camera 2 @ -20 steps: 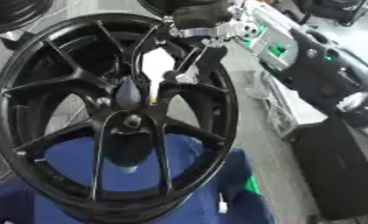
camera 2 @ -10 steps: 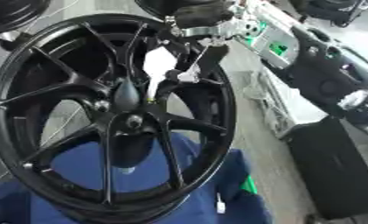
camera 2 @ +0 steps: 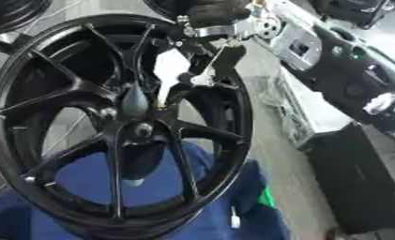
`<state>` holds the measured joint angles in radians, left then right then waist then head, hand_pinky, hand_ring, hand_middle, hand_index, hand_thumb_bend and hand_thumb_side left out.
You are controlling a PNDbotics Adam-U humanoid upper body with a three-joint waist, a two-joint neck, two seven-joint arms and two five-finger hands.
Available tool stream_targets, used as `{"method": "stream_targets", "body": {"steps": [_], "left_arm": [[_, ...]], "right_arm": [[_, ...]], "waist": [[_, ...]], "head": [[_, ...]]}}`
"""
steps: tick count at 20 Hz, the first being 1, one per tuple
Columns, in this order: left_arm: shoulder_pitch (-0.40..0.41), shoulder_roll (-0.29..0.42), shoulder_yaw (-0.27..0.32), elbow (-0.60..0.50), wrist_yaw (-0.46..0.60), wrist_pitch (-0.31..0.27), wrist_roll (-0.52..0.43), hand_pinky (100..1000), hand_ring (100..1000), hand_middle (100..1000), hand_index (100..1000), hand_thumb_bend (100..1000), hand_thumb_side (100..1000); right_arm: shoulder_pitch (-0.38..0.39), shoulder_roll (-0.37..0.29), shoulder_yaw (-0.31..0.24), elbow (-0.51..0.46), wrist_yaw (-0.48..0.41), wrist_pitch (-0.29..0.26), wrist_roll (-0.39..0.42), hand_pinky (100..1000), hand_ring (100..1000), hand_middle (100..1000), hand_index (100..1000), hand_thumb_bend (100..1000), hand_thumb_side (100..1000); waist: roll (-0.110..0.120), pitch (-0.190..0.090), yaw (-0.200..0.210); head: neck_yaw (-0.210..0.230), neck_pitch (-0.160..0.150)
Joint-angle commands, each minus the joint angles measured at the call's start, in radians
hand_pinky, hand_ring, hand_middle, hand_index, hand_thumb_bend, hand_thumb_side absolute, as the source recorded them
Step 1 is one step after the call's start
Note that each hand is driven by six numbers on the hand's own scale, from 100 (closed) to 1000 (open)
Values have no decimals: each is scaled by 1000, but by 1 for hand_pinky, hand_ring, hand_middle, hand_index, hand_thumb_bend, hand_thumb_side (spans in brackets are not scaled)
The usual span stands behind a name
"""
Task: Pull the pin out of the wheel hub.
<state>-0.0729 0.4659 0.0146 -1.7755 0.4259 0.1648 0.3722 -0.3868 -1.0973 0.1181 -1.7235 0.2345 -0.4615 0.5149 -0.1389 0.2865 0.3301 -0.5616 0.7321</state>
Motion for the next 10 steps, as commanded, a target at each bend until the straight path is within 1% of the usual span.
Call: {"method": "stream_targets", "body": {"steps": [1,5,10], "left_arm": [[-4,27,4,-16,-9,-2,-3,715,809,746,767,100,823],[-6,27,5,-16,-9,-2,-4,715,809,746,767,100,823],[-3,28,5,-16,-11,-2,-5,716,809,743,767,100,820]], "right_arm": [[-12,-53,-34,-1,-25,13,-15,732,522,190,292,100,396],[-10,-58,-41,-4,-39,28,-31,731,514,182,285,100,378],[-6,-69,-61,-11,-77,37,-31,731,511,180,284,100,364]], "waist": [[6,-12,-1],[5,-10,0],[5,-12,-4]], "head": [[-7,-8],[-11,-7],[-10,-5]]}}
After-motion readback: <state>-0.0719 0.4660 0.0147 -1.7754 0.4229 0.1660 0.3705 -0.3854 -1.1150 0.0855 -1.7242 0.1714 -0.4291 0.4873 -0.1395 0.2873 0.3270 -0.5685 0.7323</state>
